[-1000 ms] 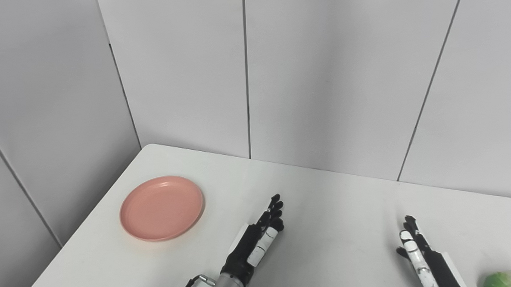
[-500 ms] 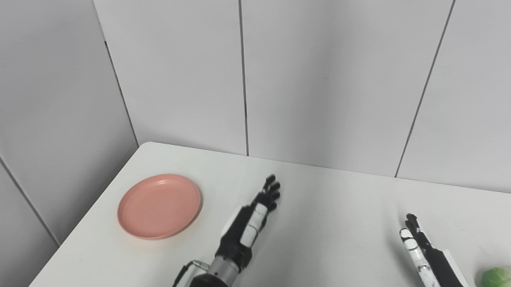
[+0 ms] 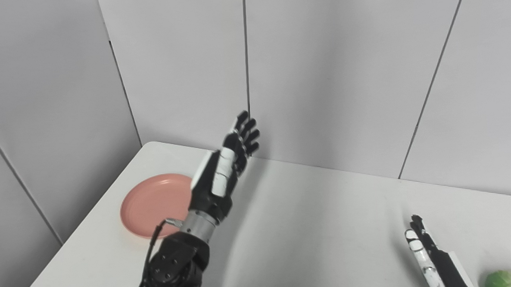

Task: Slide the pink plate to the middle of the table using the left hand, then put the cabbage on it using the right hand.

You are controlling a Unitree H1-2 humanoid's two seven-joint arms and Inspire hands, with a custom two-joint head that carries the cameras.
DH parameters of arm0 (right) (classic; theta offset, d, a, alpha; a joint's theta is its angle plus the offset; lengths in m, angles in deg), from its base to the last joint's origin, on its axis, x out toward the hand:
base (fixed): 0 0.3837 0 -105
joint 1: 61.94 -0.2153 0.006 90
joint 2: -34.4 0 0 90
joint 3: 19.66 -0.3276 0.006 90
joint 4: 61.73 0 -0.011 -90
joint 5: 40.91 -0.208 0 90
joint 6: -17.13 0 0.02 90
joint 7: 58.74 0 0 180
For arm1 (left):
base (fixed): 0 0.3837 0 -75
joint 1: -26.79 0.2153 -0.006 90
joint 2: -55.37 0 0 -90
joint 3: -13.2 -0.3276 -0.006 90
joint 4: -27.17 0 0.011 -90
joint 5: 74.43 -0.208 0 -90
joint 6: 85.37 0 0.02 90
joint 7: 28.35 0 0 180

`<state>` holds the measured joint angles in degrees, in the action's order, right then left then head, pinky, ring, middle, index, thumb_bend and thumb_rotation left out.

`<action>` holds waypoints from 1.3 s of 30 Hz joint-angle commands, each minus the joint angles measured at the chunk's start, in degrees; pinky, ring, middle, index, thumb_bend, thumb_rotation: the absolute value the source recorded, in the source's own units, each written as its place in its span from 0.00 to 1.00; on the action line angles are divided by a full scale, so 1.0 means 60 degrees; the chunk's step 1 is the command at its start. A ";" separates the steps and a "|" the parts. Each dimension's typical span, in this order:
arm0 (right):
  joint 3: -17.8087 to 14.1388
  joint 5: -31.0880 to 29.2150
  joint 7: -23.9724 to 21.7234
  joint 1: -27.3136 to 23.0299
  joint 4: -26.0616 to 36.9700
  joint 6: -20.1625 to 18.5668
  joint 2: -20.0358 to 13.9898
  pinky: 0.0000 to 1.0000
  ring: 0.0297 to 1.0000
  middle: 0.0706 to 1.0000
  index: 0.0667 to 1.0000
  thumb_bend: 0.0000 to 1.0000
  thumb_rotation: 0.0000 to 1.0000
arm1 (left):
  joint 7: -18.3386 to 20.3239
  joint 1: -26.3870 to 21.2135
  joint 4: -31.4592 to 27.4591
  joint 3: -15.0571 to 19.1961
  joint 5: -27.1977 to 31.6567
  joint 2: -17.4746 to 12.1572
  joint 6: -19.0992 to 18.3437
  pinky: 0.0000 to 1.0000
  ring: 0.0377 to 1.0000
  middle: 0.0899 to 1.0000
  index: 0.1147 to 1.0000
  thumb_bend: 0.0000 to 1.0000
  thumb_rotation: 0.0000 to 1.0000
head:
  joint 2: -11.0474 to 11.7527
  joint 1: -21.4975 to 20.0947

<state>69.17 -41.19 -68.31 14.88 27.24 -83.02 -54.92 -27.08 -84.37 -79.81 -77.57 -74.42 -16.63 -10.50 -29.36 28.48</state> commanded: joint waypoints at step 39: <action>-0.0118 0.0211 0.0012 -0.0148 0.0485 -0.0088 -0.0161 1.00 1.00 1.00 1.00 0.20 1.00 | -0.1304 -0.0406 0.0605 0.4303 0.1780 -0.2433 0.0922 0.96 0.97 0.97 0.98 0.84 1.00 | -0.0006 0.0239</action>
<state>68.99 -39.93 -68.79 15.06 28.02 -83.66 -55.26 -34.26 -85.21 -75.65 -52.24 -64.22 -29.60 -7.24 -29.36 29.97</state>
